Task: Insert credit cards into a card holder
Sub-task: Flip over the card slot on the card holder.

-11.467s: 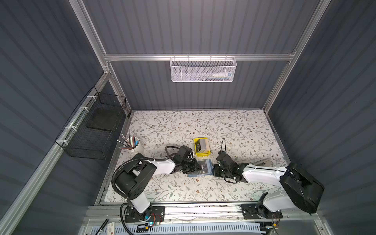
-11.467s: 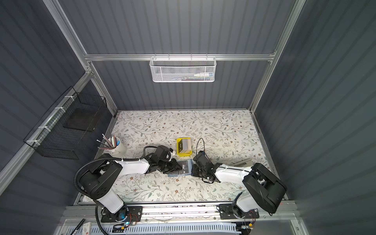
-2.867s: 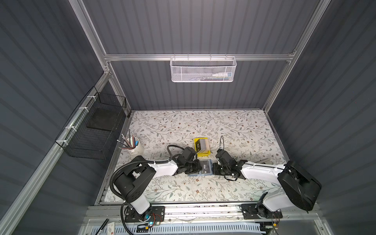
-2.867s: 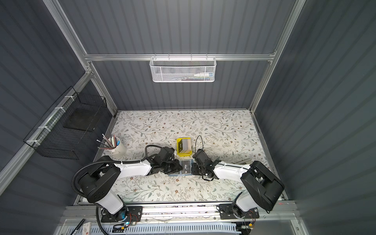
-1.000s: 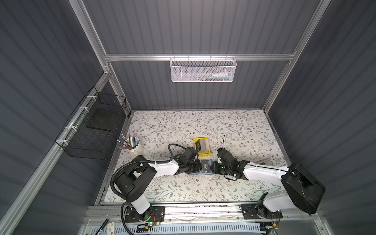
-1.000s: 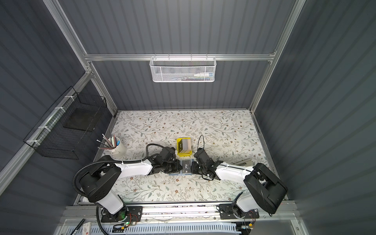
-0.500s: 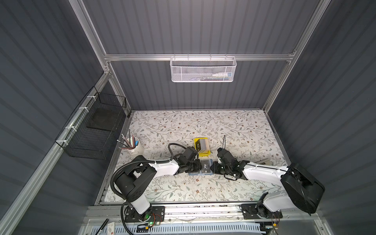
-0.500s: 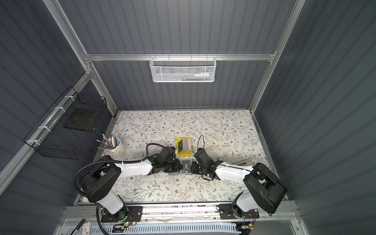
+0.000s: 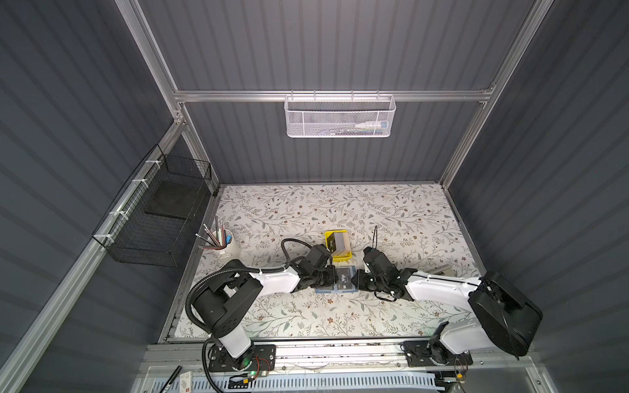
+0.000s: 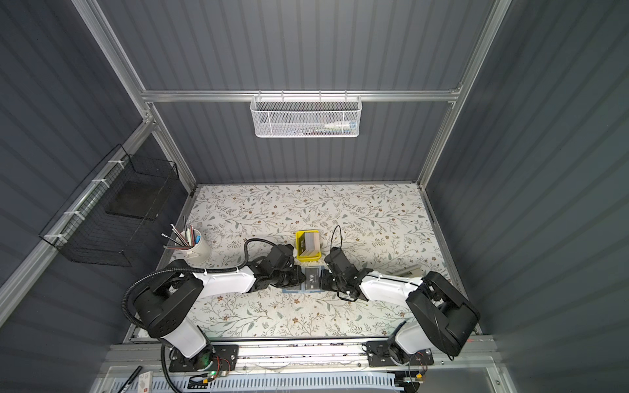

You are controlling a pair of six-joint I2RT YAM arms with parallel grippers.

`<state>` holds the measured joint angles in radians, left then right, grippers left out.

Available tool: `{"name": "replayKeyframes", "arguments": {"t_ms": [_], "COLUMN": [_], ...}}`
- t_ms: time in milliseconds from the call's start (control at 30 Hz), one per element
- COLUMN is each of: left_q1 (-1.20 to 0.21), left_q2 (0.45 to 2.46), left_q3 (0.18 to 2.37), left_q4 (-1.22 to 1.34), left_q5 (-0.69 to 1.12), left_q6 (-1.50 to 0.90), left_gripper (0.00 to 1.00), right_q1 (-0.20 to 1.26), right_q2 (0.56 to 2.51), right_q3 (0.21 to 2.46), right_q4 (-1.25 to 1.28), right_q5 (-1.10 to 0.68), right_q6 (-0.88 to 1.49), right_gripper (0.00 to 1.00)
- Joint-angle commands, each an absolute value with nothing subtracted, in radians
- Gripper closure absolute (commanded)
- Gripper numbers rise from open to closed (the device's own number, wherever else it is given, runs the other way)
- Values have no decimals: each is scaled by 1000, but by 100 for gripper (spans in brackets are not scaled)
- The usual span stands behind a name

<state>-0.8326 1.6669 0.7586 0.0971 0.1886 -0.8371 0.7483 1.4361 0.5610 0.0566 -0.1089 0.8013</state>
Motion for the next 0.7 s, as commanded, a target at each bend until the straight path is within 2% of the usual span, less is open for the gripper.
{"name": "replayKeyframes", "arguments": {"t_ms": [0,667], "left_q1": [-840,-844], "left_q2": [1689,1721], "left_q3": [768,742], "left_q4": [81,68], "left_q5": [172,172], "left_q6": [-814,-830], "left_gripper": [87,89], "right_q1": [744,727], "right_q2": [1447,1437], "right_q3": [544,518], "right_q4": [60,127], "right_q5": [-107,-167], "right_q6": [802,816], "right_gripper": [83,80]}}
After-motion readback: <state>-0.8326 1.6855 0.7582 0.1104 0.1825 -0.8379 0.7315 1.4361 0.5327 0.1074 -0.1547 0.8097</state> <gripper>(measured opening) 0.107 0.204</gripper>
